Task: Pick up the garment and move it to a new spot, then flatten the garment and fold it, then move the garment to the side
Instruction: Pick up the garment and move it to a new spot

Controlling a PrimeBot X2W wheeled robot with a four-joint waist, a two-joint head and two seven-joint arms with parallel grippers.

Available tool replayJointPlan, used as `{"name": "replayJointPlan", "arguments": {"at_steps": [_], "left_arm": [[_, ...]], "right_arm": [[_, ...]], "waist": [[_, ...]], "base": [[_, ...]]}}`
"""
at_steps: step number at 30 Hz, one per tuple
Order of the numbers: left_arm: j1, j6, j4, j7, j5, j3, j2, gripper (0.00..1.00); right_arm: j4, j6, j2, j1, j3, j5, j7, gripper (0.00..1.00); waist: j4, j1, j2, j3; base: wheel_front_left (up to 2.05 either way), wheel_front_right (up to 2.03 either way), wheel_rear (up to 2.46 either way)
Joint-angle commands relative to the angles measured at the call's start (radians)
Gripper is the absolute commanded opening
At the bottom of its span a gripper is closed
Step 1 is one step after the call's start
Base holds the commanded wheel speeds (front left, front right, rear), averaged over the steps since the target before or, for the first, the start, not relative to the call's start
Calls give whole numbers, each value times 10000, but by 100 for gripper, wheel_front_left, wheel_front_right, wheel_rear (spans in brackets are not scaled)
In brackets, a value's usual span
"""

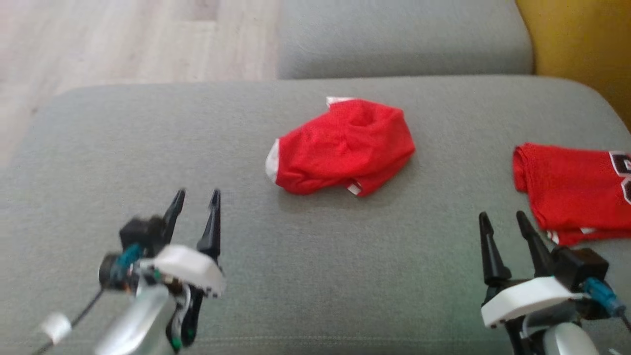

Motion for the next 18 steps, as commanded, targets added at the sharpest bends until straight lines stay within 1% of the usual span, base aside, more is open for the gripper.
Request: {"name": "replayJointPlan", "arguments": {"at_steps": [1,6,10,13,18], "left_arm": [[-155,197,-449,-156,-41,500,159,100],[1073,896,-1281,-251,128,603,267,100],[1836,1326,-1836,-288,272,836,432,100],[2363,1597,-2236,-301,419,1037,583,100],[3155,1911,-2882,-308,618,1328,742,100]], "right_arm": [[-277,65,-49,-175,329,83,-137,100],[-54,65,-49,190,495,259,-353,100],[101,65,-49,432,602,272,-589,100],[193,65,-49,556,587,319,-731,100],[295,65,-49,644,493,281,-863,100]], "waist": [[252,2,-1,-255],[355,2,-1,-382],[331,2,-1,-467],[259,2,-1,-514],[138,2,-1,-589]], "base": [[0,0,0],[0,0,0],[0,0,0],[0,0,0],[0,0,0]]}}
